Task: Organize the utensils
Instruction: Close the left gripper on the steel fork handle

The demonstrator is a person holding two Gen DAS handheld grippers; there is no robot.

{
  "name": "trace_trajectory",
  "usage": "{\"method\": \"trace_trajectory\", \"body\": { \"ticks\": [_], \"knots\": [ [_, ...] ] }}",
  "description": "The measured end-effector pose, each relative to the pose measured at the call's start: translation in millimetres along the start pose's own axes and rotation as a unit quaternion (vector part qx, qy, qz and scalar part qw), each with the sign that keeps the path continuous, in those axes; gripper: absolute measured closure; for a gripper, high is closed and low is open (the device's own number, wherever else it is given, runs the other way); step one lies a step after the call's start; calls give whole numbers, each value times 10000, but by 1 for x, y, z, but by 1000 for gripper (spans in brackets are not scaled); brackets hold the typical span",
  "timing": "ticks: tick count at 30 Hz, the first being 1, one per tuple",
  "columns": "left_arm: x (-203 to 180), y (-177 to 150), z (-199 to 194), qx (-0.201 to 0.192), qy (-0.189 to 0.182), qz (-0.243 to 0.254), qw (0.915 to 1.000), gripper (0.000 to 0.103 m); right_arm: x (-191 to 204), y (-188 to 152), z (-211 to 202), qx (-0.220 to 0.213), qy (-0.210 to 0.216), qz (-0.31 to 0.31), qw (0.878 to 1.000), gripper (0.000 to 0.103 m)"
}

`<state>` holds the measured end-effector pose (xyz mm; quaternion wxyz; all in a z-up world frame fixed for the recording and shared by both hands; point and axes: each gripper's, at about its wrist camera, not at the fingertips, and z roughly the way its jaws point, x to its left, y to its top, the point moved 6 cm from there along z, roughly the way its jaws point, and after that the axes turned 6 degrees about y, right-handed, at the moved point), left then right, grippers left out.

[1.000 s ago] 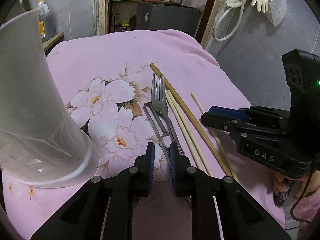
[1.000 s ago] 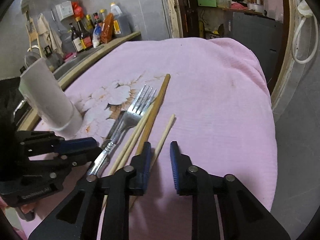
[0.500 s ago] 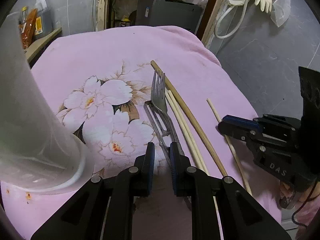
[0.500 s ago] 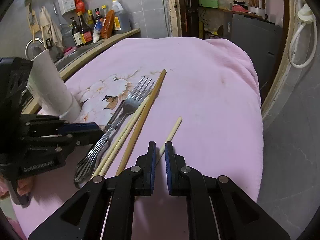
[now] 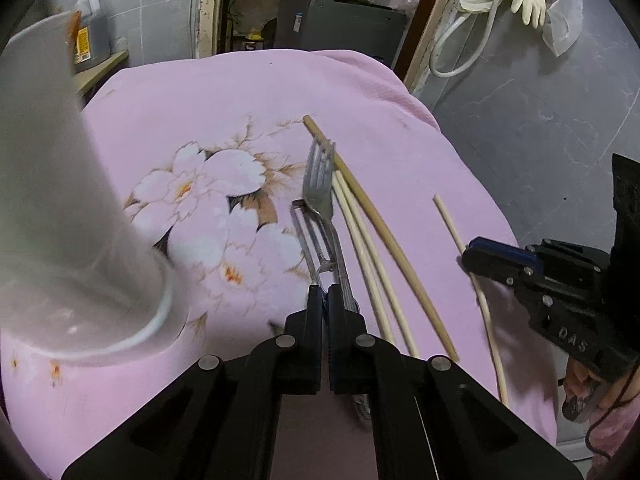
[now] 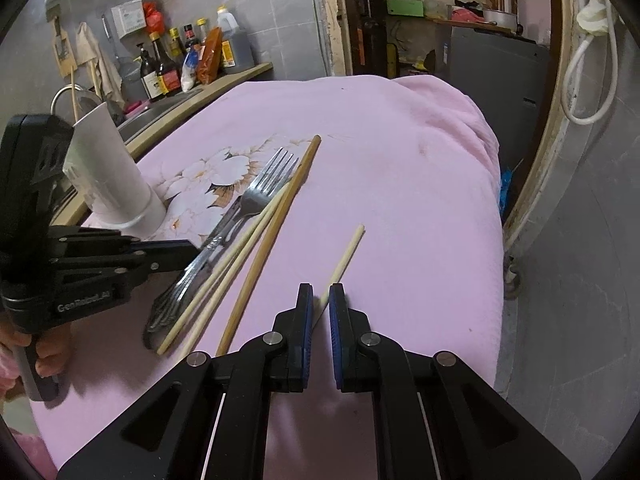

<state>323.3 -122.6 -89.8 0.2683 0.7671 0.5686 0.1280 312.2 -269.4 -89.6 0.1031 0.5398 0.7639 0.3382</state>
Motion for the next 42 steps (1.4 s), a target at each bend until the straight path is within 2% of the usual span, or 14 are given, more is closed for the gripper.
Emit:
{"method": "trace_trajectory", "body": {
  "ticks": [16,28,39,42],
  "knots": [
    [14,-47,-49,73,48,326,9994,103,1,-8,-5,35,47,-72,10000,97],
    [7,-40,-41,133,184,731,9971,102,0,-11,-6,-32,120,-23,9999,96],
    [-1,-34,-32,271,300,919,9949,102,-1,-12,-7,-86,216,42,9997,96],
    [0,-35,-33,288,318,904,9950,99,-2,-12,-7,-92,225,72,9997,96]
  ]
}}
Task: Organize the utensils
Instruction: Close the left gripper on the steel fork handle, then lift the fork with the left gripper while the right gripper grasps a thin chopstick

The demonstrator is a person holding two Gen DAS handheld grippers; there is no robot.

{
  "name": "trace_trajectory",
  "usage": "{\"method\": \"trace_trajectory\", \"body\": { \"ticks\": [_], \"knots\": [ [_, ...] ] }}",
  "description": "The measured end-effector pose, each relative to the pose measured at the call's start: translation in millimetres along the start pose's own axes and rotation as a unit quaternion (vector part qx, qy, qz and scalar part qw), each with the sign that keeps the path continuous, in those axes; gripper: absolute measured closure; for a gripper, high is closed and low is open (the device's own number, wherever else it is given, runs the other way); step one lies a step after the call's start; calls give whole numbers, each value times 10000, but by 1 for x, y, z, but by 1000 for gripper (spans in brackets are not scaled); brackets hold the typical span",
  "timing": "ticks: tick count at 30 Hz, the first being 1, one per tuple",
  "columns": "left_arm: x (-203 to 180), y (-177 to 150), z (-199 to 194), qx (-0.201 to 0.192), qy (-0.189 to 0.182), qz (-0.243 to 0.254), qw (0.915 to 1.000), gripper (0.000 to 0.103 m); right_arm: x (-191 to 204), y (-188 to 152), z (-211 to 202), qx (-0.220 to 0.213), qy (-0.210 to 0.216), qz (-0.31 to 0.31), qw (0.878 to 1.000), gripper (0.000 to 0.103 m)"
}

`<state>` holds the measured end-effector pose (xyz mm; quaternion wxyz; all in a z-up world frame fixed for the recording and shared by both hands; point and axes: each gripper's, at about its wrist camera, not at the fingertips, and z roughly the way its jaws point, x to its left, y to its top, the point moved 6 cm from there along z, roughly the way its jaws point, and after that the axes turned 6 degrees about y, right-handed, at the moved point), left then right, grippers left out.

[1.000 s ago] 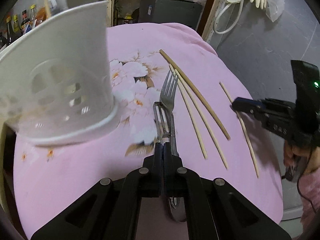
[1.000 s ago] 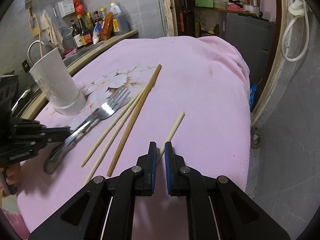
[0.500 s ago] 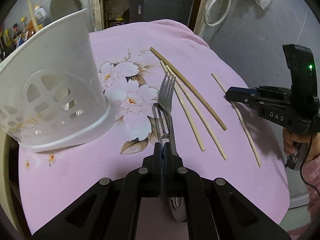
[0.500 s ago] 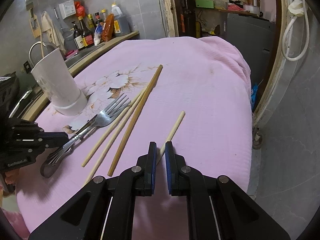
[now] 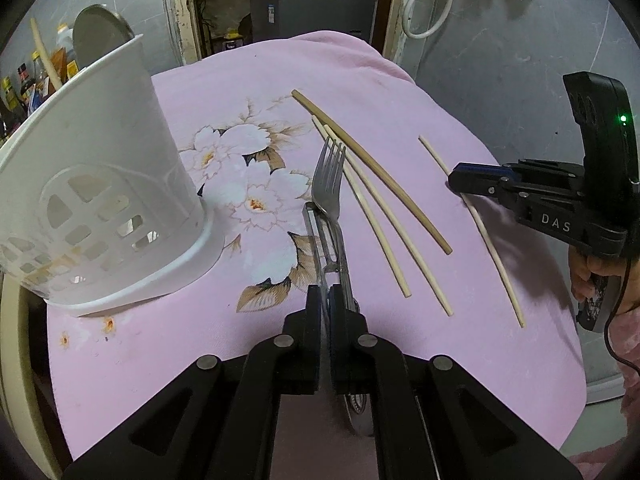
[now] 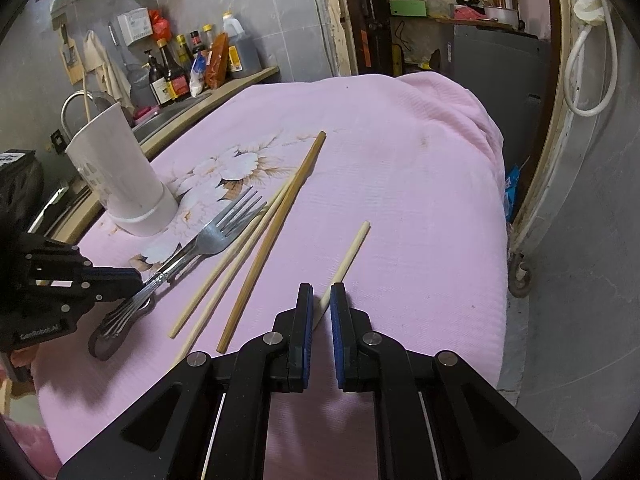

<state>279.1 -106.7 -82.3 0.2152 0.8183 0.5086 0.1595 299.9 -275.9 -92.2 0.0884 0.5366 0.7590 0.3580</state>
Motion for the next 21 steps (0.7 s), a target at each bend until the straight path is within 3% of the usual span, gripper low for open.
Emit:
{"method": "trace_trajectory", "body": {
  "ticks": [4,12,15,21],
  "knots": [
    [4,-1,1,7,0,-88,10000,88,0,0,0,10,-2,1,10000,95],
    [0,-1,-2,2,-113,-152,9998,82,1,0,0,-18,12,24,10000,95],
    [-8,1,-9,-90,-264,-20,9996,70,1,0,0,-20,15,25,10000,95],
    [-11,9,0,-101,-177,27,9998,69,1,0,0,-38,40,56,10000,95]
  ]
}}
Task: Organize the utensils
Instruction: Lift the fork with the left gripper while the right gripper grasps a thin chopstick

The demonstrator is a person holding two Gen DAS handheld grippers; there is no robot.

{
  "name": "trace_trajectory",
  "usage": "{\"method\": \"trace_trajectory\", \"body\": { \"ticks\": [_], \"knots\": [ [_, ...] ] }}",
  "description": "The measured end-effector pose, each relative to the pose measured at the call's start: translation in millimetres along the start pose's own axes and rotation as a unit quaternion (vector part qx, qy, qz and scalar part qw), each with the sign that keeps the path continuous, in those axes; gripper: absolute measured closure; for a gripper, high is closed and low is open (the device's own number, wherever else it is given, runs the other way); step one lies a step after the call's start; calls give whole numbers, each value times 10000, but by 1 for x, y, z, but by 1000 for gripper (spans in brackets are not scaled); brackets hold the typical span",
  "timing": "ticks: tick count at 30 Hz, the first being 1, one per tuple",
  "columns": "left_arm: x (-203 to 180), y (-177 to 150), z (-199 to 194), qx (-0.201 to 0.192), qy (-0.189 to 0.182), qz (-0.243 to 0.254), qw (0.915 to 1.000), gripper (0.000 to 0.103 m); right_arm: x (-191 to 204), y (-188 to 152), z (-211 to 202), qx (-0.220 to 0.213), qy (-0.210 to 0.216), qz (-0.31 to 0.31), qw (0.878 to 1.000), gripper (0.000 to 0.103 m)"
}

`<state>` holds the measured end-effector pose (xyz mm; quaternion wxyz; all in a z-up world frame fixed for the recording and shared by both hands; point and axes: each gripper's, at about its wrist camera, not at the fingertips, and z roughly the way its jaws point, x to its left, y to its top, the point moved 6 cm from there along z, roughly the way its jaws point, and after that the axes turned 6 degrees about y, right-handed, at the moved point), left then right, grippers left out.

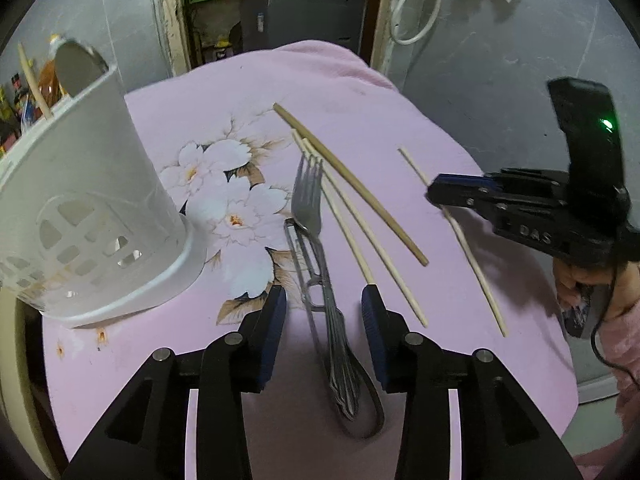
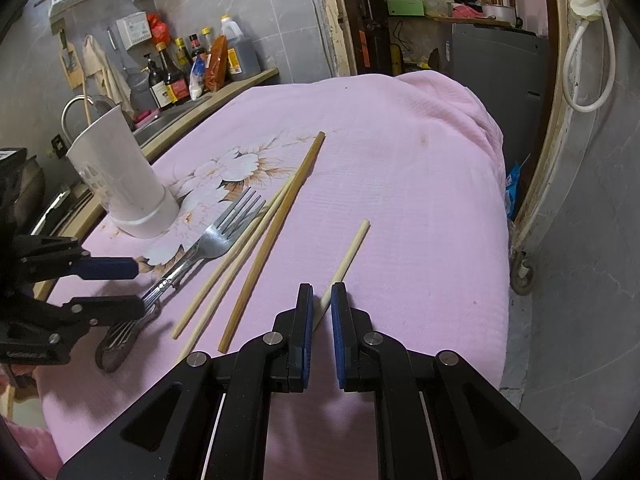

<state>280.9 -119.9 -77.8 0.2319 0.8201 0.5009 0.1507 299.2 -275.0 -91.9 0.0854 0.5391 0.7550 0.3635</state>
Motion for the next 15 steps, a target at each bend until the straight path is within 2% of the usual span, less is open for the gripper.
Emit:
{"method": "trace_trajectory", "body": {
  "ticks": [4,15],
  "knots": [
    [11,6,7,42,-72,-260,9996,69,-1,-1,-1,-20,32,2,10000,95],
    [12,49,42,-130,124,-160,9997,71,-2,0,0,-68,31,126,9999,95]
  ]
}}
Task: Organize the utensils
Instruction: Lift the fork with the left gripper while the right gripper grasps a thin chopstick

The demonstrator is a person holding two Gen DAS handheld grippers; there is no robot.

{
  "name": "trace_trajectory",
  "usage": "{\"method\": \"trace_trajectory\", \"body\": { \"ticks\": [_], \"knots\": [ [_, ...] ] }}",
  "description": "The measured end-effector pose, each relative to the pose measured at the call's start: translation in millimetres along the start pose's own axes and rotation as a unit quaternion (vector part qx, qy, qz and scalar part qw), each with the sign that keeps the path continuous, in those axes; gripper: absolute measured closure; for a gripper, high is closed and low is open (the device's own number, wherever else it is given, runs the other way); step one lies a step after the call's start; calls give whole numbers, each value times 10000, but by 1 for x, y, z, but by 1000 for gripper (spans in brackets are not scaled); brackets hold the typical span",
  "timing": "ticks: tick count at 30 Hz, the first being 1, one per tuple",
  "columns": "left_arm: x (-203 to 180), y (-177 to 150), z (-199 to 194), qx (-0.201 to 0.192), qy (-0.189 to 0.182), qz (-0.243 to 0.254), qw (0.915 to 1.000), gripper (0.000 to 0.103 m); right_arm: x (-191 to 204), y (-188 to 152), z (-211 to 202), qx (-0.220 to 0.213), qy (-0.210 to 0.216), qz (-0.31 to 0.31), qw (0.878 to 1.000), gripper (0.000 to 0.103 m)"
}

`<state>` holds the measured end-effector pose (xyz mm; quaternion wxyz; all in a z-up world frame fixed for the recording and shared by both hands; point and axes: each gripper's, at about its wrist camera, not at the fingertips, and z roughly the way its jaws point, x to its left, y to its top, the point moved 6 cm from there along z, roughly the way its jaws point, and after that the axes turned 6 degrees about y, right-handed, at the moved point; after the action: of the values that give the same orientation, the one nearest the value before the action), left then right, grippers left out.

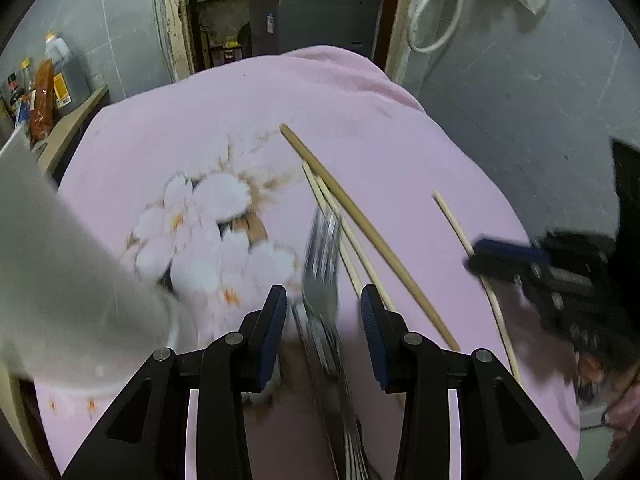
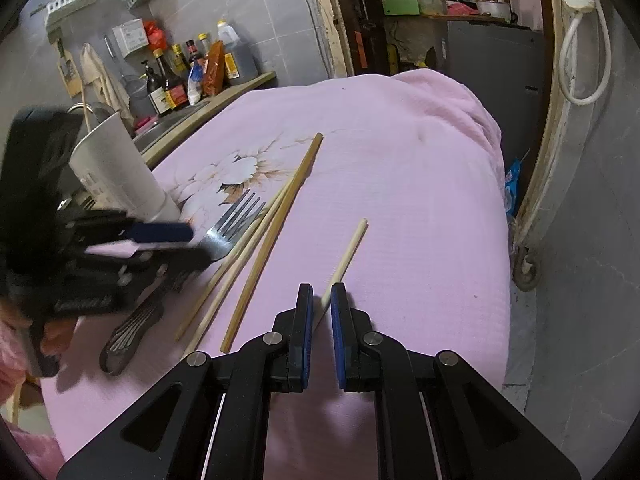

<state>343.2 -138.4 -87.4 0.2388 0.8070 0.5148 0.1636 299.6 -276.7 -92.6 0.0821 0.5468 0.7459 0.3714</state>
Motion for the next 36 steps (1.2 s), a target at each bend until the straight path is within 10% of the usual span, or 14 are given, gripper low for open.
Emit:
{"method": "trace_trajectory", "body": {
  "ticks": [12,24,36],
  "knots": [
    [9,14,14,88,-329,-47,9994,96,-1,0,0,22,-23,116,9999,95],
    [-3,4,-7,-235,-361,229,9988,101,-6,21,22,493,-459,283,9973,92],
    [-7,6,11,301,-415,629,9967,98,-5,29,29,1158,-418,287,9920,86]
  ]
}}
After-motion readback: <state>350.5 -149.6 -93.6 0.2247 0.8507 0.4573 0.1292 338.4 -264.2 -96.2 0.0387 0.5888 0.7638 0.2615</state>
